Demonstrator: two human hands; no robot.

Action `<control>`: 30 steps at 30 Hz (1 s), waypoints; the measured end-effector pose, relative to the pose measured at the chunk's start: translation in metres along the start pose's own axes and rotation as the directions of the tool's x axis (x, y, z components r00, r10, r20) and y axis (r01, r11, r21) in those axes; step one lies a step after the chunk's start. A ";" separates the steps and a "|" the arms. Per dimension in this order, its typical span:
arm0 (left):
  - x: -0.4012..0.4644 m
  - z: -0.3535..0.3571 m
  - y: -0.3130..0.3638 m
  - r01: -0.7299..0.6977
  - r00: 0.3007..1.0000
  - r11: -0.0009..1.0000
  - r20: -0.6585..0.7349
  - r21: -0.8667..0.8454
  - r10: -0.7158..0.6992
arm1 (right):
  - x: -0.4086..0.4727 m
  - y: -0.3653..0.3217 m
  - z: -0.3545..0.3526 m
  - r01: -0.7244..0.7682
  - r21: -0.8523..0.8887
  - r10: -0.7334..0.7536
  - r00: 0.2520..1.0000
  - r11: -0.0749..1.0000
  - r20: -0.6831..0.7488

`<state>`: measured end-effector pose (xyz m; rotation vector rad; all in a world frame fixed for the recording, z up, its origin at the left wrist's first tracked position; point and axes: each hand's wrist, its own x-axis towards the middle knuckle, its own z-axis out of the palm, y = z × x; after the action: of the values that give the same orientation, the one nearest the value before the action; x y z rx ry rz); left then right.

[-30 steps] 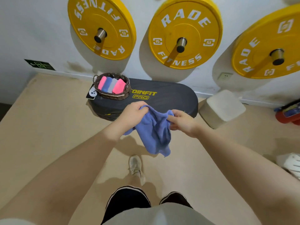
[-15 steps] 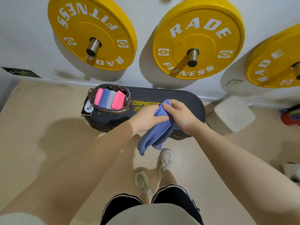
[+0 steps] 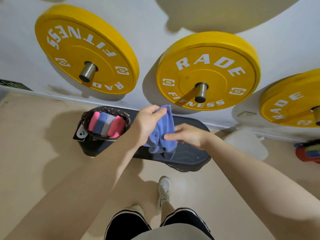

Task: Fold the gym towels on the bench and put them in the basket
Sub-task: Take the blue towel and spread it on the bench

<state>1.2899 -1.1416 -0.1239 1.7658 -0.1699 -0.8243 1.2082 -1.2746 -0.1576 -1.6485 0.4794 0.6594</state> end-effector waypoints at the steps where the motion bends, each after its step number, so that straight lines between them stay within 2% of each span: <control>1: 0.005 -0.001 0.001 0.014 1.000 0.993 -0.008 -0.115 -0.015 | 0.005 0.004 -0.003 -0.018 -0.024 0.019 0.999 1.000 0.035; 3: 0.017 -0.006 -0.005 0.072 0.997 0.964 -0.015 -0.254 -0.078 | 0.019 0.014 -0.006 -0.047 -0.069 0.047 0.999 0.997 -0.009; 5: 0.028 -0.012 -0.017 0.159 0.979 0.956 -0.088 -0.245 -0.185 | 0.032 0.025 -0.006 -0.040 -0.074 0.028 0.989 0.996 -0.148; 6: 0.033 -0.016 -0.026 0.190 0.962 0.971 -0.171 -0.146 -0.214 | 0.037 0.030 -0.007 -0.029 -0.067 0.014 0.975 0.997 -0.224; 8: 0.045 -0.026 -0.046 0.181 0.954 0.950 -0.281 0.254 -0.107 | 0.044 0.034 -0.003 -0.007 -0.074 -0.015 0.957 0.997 -0.289; 9: 0.049 -0.032 -0.057 0.138 0.970 0.876 -0.244 0.463 -0.024 | 0.046 0.035 0.002 0.002 -0.098 -0.030 0.957 0.995 -0.289; 11: 0.049 -0.036 -0.070 -0.109 0.990 0.695 0.016 0.710 0.139 | 0.051 0.032 0.011 0.043 -0.170 -0.089 0.959 0.984 -0.268; 13: 0.049 -0.032 -0.078 -0.373 0.927 0.543 0.333 0.753 0.175 | 0.057 0.032 0.019 0.066 -0.239 -0.127 0.960 0.969 -0.250; 15: 0.053 -0.024 -0.087 -0.473 0.866 0.504 0.488 0.723 0.112 | 0.061 0.034 0.023 0.066 -0.302 -0.142 0.961 0.951 -0.239; 19: 0.065 -0.017 -0.097 -0.451 0.847 0.628 0.526 0.634 0.078 | 0.060 0.042 0.018 0.024 -0.346 -0.127 0.951 0.938 -0.280; 22: 0.065 -0.010 -0.105 -0.391 0.811 0.731 0.585 0.560 -0.014 | 0.058 0.054 0.010 -0.027 -0.364 -0.045 0.981 0.931 -0.188; 25: 0.059 -0.007 -0.110 -0.095 0.843 0.909 0.519 0.406 -0.143 | 0.053 0.074 0.009 -0.203 -0.394 0.199 0.979 0.896 -0.053; 28: 0.062 -0.014 -0.122 0.040 0.859 0.958 0.479 0.284 -0.178 | 0.049 0.095 0.009 -0.298 -0.442 0.327 0.945 0.846 -0.010; 30: 0.069 -0.022 -0.133 0.192 0.855 0.954 0.437 0.232 -0.279 | 0.048 0.110 0.007 -0.332 -0.440 0.365 0.931 0.835 -0.010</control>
<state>1.3170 -1.1095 -0.2692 1.7485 -0.3596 -1.4530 1.1725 -1.2846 -0.2717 -1.9657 0.6189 1.1658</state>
